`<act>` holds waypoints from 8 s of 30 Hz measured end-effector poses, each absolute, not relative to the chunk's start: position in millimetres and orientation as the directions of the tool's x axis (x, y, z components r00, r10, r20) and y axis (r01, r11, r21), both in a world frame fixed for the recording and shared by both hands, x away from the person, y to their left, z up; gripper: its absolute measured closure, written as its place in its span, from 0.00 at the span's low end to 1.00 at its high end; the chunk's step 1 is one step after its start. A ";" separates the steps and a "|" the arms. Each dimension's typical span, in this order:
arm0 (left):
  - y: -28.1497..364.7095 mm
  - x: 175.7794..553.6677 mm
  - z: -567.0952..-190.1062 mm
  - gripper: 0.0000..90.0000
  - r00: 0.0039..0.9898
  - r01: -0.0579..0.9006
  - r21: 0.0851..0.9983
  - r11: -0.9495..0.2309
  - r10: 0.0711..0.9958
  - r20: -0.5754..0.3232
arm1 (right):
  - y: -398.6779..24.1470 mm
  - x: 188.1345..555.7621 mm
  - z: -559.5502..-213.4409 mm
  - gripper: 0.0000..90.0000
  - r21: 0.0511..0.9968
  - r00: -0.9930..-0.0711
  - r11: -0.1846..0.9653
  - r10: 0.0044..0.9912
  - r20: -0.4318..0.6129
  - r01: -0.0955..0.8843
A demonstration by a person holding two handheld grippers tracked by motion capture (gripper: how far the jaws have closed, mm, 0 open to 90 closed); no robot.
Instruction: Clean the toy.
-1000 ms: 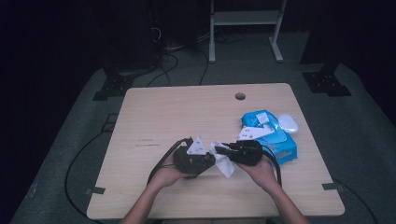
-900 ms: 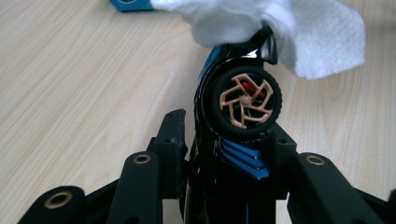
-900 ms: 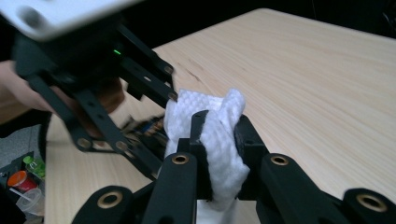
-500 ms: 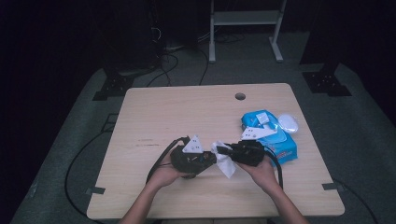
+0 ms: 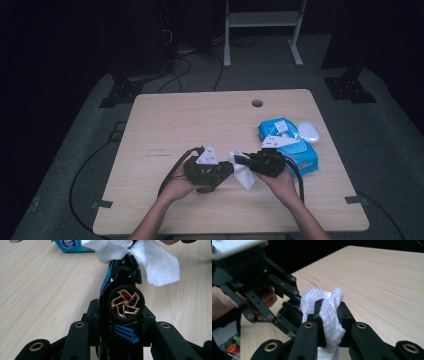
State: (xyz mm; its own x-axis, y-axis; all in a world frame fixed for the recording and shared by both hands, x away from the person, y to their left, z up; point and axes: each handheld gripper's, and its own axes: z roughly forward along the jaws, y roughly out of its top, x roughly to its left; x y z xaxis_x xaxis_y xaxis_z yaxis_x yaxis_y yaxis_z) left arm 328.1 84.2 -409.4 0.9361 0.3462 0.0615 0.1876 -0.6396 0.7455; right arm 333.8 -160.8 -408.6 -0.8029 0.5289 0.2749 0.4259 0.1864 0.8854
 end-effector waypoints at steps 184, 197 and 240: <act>114.6 343.7 -429.2 0.69 0.952 0.196 0.607 -0.770 0.299 0.072 | -136.3 332.1 -429.4 0.89 0.836 -0.784 0.390 0.616 0.076 0.386; 107.5 345.5 -426.3 0.58 0.945 0.220 0.602 -0.767 0.322 0.065 | -138.0 331.8 -430.7 0.89 0.848 -0.775 0.360 0.625 0.090 0.388; 38.4 353.0 -426.3 0.64 0.942 0.220 0.464 -0.858 0.311 0.129 | -175.4 343.7 -432.8 0.89 0.853 -0.715 0.221 0.662 0.224 0.472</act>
State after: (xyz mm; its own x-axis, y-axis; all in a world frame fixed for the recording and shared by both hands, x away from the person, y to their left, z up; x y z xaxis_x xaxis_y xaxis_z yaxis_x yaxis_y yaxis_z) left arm 353.0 38.4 -426.3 0.9416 0.3109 0.1291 0.2199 -0.8583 0.4637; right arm 343.7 -175.4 -432.8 -0.7150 0.6621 0.2243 0.4722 0.2209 0.8534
